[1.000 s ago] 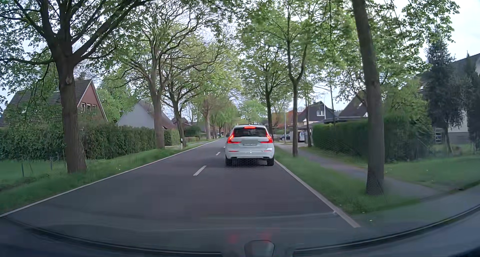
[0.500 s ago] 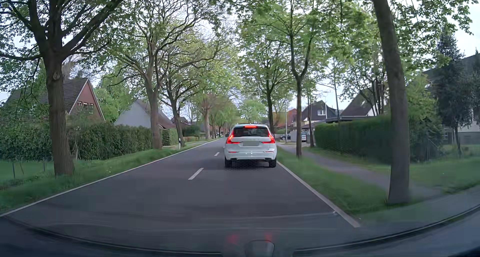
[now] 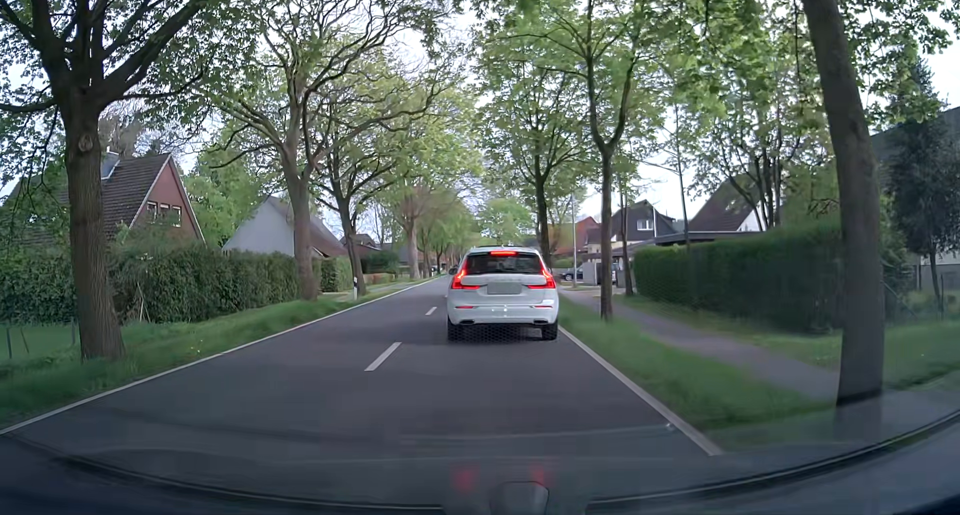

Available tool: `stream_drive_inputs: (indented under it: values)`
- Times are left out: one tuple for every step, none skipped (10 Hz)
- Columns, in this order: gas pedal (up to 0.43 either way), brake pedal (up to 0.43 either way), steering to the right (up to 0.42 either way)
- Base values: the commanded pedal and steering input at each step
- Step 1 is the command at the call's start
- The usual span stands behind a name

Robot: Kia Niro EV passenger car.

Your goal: Follow the waypoints while adhering to traffic rules and regulations

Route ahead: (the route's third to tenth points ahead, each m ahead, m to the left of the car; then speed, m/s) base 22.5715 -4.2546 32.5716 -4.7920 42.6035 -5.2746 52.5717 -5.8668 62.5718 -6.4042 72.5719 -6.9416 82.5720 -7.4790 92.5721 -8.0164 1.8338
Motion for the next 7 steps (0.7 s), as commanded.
stream_drive_inputs:
  values:
    - [0.0, 0.146, -0.001]
    - [0.0, 0.152, 0.0]
    - [0.0, 0.14, -0.001]
    - [0.0, 0.14, -0.001]
    - [0.0, 0.14, 0.0]
    - [0.0, 0.146, -0.001]
    - [0.0, 0.146, -0.001]
